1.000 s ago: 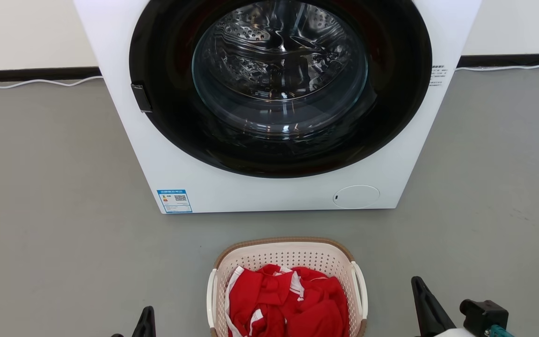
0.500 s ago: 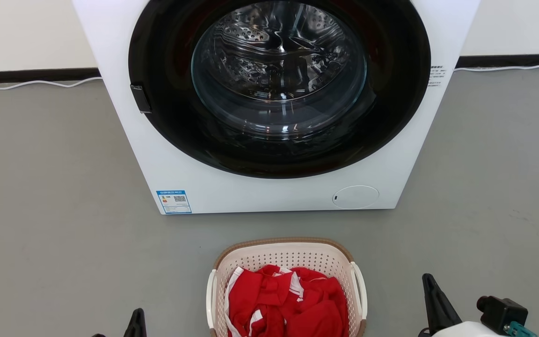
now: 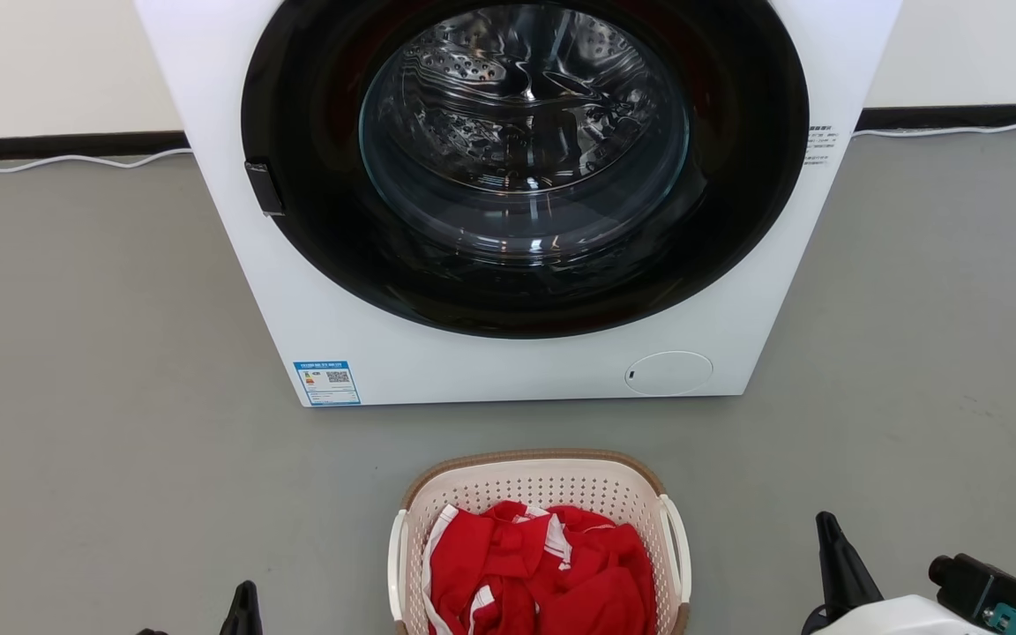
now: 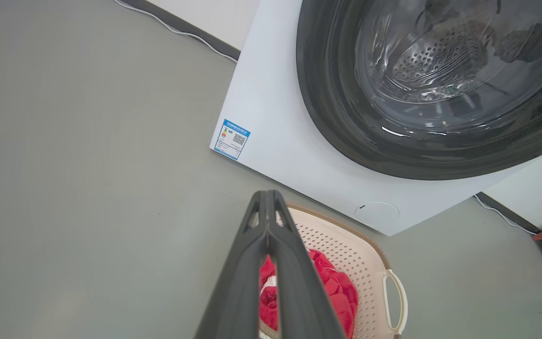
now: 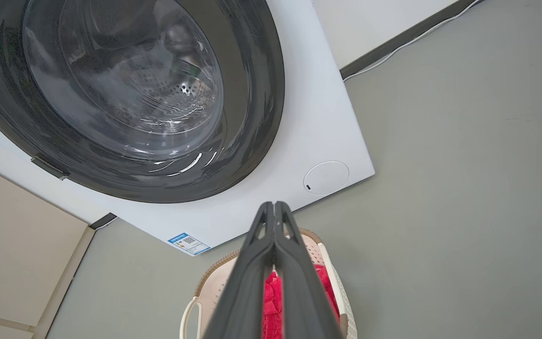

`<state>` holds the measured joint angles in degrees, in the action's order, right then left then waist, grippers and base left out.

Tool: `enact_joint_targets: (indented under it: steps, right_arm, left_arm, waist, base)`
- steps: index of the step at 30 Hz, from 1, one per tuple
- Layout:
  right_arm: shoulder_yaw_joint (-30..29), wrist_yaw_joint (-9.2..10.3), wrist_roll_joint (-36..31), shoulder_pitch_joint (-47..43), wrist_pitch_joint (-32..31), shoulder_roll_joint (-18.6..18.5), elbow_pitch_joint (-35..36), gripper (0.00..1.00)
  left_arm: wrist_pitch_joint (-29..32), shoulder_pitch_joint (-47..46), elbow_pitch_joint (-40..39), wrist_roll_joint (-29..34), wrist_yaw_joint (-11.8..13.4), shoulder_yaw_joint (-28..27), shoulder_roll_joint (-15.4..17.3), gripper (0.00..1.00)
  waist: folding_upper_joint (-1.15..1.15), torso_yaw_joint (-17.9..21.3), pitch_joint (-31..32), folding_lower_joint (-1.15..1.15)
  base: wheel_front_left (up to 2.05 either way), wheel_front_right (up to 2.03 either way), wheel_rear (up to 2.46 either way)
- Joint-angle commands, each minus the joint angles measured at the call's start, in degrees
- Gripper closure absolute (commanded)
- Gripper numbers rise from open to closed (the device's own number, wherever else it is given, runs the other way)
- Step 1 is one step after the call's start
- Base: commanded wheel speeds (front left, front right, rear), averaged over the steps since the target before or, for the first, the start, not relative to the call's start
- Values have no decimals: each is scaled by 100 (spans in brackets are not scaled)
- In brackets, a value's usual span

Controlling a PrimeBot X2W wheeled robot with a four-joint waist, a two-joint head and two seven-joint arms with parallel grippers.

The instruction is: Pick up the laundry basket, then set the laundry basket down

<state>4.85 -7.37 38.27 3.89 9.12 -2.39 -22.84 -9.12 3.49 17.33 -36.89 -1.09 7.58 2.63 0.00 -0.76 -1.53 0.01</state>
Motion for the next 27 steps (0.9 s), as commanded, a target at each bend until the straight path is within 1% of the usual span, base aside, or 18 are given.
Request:
enact_joint_targets:
  steps: [1, 27]
  right_arm:
    - [-14, -4, 175, 155, -54, -78, 184, 100]
    - [-296, -6, 1796, 172, -464, -110, 398, 100]
  left_arm:
    - [28, -289, -159, -168, -56, -112, 77, 100]
    - [429, -486, -217, -1851, -232, -427, 116, 100]
  waist:
    - [0, 1, 2, -1]
    - [0, 24, 42, -1]
  base:
    - [0, 0, 0]
    - [0, 0, 0]
